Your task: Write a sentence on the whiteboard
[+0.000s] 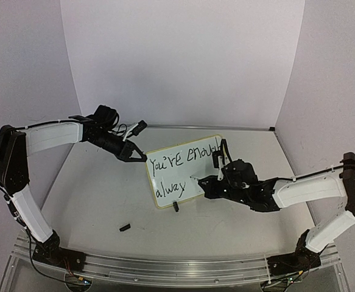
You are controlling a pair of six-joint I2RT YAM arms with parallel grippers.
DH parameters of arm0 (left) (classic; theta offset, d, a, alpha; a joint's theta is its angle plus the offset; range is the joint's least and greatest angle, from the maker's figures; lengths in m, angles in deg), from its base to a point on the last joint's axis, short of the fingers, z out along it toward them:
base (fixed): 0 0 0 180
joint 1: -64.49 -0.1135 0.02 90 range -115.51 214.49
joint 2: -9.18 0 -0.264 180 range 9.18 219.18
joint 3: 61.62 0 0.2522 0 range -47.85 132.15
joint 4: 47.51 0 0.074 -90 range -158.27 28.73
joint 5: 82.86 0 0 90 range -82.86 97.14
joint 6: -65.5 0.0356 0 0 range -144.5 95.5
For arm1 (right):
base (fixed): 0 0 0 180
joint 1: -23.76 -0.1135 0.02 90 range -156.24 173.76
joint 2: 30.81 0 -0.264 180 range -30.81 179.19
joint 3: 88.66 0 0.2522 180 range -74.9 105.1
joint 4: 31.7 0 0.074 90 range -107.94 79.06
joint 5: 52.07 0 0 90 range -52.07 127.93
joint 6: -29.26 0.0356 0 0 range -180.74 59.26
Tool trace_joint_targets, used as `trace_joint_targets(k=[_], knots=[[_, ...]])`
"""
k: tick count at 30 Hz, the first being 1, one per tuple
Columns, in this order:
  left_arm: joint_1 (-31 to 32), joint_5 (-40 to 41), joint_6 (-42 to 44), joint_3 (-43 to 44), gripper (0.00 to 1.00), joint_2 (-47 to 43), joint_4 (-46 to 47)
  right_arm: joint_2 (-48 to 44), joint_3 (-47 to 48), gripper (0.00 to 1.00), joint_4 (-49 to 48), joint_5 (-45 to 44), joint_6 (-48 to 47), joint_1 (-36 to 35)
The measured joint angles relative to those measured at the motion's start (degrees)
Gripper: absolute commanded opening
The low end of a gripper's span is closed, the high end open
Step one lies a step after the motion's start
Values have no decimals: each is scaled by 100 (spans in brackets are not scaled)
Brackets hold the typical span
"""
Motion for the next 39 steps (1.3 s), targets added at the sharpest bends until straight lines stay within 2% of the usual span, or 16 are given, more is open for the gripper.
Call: trace_joint_targets(k=[24, 39], knots=[[4, -2, -7, 0, 0, 0, 0, 255, 0, 0, -42, 433, -2, 135], [7, -2, -7, 0, 0, 0, 0, 182, -84, 0, 29, 236, 119, 135]])
